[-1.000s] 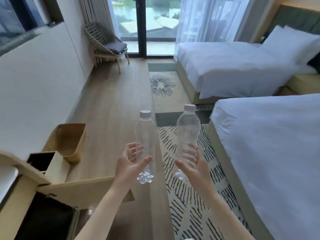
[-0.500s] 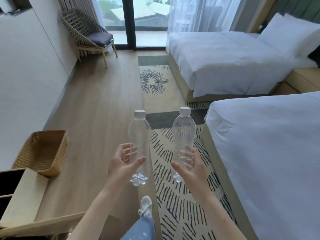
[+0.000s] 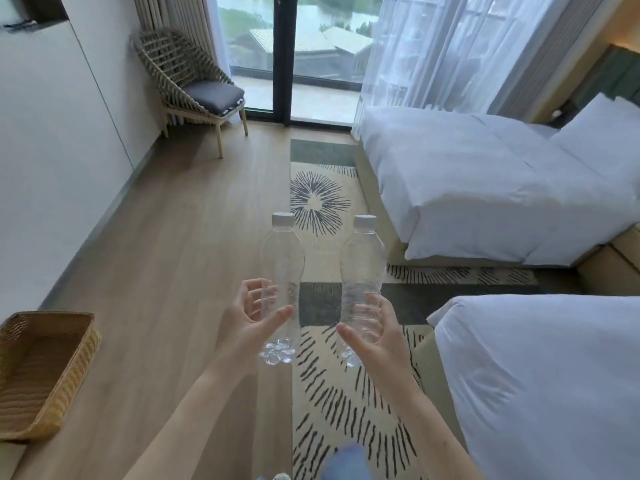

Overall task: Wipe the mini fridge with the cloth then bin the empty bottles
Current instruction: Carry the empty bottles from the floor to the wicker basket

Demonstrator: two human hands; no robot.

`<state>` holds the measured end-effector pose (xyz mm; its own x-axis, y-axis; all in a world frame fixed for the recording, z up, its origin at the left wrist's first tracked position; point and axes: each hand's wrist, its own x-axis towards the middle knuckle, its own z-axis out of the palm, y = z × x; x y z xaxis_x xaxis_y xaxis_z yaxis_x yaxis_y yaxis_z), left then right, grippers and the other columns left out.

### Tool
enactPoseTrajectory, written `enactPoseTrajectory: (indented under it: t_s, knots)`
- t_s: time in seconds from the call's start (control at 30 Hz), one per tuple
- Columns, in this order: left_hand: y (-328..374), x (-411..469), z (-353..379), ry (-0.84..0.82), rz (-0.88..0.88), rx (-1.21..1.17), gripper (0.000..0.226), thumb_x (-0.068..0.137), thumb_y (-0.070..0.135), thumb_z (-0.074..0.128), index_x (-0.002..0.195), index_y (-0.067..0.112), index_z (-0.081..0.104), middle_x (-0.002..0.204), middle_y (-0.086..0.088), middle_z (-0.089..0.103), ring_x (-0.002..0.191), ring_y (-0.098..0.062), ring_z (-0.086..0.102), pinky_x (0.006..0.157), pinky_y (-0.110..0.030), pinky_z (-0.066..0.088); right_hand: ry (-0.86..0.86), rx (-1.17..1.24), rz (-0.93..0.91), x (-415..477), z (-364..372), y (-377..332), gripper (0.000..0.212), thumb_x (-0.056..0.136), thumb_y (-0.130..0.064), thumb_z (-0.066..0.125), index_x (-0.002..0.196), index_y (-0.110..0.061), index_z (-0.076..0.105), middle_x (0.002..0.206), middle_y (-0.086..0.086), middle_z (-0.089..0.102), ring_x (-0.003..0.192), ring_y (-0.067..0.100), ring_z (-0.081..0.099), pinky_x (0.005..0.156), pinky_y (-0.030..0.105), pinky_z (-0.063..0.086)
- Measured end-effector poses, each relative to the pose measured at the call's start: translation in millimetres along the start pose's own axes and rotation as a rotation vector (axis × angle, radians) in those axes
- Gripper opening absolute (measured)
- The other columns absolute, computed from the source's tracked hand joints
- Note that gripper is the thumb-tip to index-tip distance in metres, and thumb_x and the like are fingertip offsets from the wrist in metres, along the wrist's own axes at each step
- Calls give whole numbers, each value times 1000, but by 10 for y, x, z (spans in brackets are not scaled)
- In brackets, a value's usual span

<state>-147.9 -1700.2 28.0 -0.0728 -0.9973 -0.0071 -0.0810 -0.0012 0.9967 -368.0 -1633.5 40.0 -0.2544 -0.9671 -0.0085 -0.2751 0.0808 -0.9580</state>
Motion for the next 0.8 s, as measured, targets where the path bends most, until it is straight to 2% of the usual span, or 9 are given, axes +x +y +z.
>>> enactPoseTrajectory:
  t_s: [0.07,0.13,0.23,0.37,0.47,0.53,0.6,0.7,0.8]
  knots:
    - [-19,383,-22,20,-10,13,61,54,69,84,105,48,60,111,20,71,102,-3,68,85,-22,52,-20,-6,0,459,91,-16,70,81,-31,82,140,-24,44,124,0,65,111,13,66,98,39,54]
    - [-121,754,-57,57,-37,21,56,57,64,85,105,48,60,111,21,70,102,-1,68,85,-23,51,-55,-3,14,937,208,9,70,81,-30,82,140,-23,44,124,2,64,110,16,66,97,40,55]
    - [-303,1341,-117,160,-101,4,51,59,58,87,101,51,60,110,15,72,101,-3,68,87,-26,51,-117,-10,21,1744,417,87,73,80,-29,83,141,-21,44,123,3,64,110,21,65,95,45,55]
    - [-401,2242,-234,336,-154,-15,51,63,42,90,105,37,60,108,5,72,100,-9,69,87,-28,53,-248,-50,-38,3000,820,67,67,80,-27,83,135,-27,45,117,-3,62,107,19,65,93,41,56]
    - [-247,2902,-397,506,-165,-19,52,63,36,90,105,32,60,106,9,72,95,2,69,80,-16,52,-407,-83,-107,3935,1223,-128,68,80,-26,83,136,-24,45,117,-2,60,107,17,63,96,41,53]
    - [-148,3240,-526,626,-177,-90,61,57,41,94,107,30,61,102,7,74,92,2,69,77,-17,52,-534,-106,-155,4480,1528,-269,69,79,-26,84,136,-24,45,117,-4,60,106,14,61,95,38,52]
    - [-87,3495,-697,741,-192,-127,62,53,46,87,107,29,60,105,10,74,96,-2,70,78,-20,53,-649,-119,-196,4937,1893,-432,70,77,-28,85,135,-27,46,116,-8,60,105,9,62,93,31,51]
    - [-113,3724,-1010,924,-219,-149,58,53,46,85,104,32,61,106,9,74,101,-4,69,86,-26,52,-812,-125,-254,5436,2508,-633,66,77,-27,85,131,-33,47,115,-11,62,101,1,63,82,11,46]
    - [-238,3813,-1333,1107,-261,-170,57,52,45,84,102,31,61,104,9,75,100,-5,70,87,-28,52,-952,-124,-274,5696,3148,-724,64,78,-27,85,130,-33,48,114,-15,62,101,1,63,80,9,46]
